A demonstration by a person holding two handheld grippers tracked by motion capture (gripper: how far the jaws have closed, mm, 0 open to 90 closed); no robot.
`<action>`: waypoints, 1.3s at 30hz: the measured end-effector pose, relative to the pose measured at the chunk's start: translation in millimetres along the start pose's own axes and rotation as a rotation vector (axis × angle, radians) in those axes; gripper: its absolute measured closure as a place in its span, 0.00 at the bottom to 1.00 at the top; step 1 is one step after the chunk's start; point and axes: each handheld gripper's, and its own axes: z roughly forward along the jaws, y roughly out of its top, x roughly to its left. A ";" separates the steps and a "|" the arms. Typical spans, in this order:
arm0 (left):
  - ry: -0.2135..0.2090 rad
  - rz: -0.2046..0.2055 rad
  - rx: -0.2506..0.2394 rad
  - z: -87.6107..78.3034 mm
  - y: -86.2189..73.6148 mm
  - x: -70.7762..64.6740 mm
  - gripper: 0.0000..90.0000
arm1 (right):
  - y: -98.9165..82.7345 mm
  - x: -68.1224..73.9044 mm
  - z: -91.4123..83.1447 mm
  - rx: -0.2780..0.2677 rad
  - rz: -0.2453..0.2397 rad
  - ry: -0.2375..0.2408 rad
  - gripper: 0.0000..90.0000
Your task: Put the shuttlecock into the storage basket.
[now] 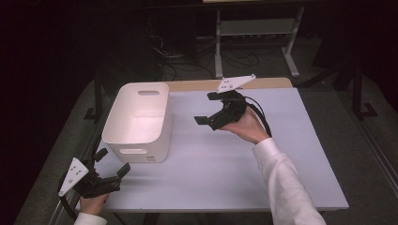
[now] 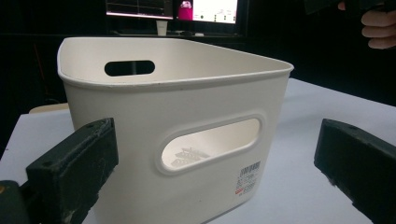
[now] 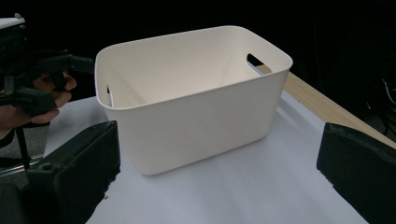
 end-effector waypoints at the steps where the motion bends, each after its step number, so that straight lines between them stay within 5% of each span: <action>1: 0.001 -0.001 0.000 0.0 0.0 -0.1 0.00 | -1.4 0.0 -1.6 0.001 0.004 -0.004 0.00; 39: 0.001 -0.002 0.000 0.7 -0.2 -0.3 0.00 | -51.2 -3.0 -46.8 -0.054 0.042 -0.080 0.00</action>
